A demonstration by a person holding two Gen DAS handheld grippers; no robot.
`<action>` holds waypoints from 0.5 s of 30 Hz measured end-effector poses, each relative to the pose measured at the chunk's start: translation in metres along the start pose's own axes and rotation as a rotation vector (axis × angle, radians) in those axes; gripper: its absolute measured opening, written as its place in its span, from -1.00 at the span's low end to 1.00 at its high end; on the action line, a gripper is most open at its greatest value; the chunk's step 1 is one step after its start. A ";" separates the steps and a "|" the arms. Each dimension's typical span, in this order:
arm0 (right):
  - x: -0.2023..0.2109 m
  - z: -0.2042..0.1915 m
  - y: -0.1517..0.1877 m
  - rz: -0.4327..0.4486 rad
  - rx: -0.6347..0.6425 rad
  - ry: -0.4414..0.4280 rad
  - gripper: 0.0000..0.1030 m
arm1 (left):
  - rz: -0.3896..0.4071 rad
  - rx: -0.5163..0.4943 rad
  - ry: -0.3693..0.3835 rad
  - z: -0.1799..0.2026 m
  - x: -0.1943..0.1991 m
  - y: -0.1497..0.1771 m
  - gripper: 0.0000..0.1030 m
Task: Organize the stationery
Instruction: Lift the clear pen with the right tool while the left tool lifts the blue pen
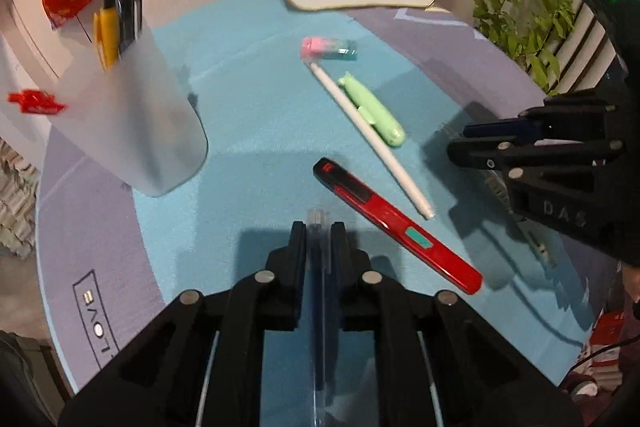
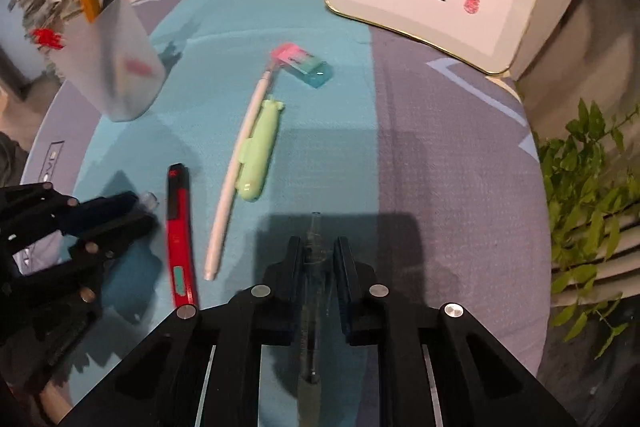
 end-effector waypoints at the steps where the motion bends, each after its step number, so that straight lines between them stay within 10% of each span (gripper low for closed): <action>1: 0.006 0.000 -0.001 0.021 -0.011 -0.017 -0.68 | 0.020 -0.001 0.005 0.001 0.007 -0.002 -0.81; 15: 0.120 -0.025 -0.031 0.322 -0.032 -0.145 -0.69 | 0.356 0.120 -0.020 -0.041 0.147 -0.029 -0.81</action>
Point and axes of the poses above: each gripper's, at about its wrist camera, not at the fingertips, and x roughly against the way its jaws point, z to its right, y to its underside, the point moved 10 cm from there along -x, roughly the way its jaws point, and after that the axes turned 6 degrees about x, right-handed, at the moved point
